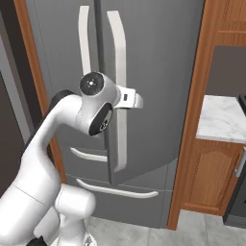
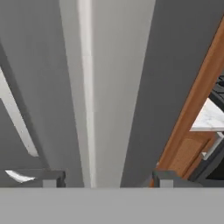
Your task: Gather the lime and onion from the fridge and place them on a tray on the dining counter. Then gather the chicken drumsticks from the fridge and place them on the other tray.
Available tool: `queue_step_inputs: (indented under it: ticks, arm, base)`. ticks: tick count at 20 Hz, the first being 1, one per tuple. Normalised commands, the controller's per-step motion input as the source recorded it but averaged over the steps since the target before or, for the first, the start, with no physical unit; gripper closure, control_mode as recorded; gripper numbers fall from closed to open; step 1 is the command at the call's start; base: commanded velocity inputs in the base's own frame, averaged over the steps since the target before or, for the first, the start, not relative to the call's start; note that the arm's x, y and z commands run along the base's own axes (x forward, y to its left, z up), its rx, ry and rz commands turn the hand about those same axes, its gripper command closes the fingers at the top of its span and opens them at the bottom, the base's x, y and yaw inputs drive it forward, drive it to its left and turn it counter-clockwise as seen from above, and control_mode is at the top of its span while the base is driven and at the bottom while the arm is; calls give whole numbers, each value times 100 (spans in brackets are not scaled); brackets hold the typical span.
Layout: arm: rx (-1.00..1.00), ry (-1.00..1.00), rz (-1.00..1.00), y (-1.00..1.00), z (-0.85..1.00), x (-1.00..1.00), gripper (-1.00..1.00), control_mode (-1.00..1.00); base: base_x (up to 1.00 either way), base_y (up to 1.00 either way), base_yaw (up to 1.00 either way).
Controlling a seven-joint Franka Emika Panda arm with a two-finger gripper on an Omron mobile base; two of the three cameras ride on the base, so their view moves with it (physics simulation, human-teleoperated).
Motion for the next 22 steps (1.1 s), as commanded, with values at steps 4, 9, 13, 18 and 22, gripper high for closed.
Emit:
queue_step_inputs:
  ticks: [4, 9, 13, 18, 22]
  arm:
    - [-4, 0, -10, 18, 16, -100, -100, -100]
    - [-11, 0, -7, 65, 16, -99, -100, -100]
    - [-22, 5, -1, 97, 4, -42, -100, -100]
    - [-26, 10, 0, 100, 2, 5, -100, -100]
    - [-25, 10, 0, 98, 5, 25, -100, -100]
  base:
    - [0, 0, 0]
    - [0, 0, 0]
    - [0, 0, 0]
    - [0, 0, 0]
    - [0, 0, 0]
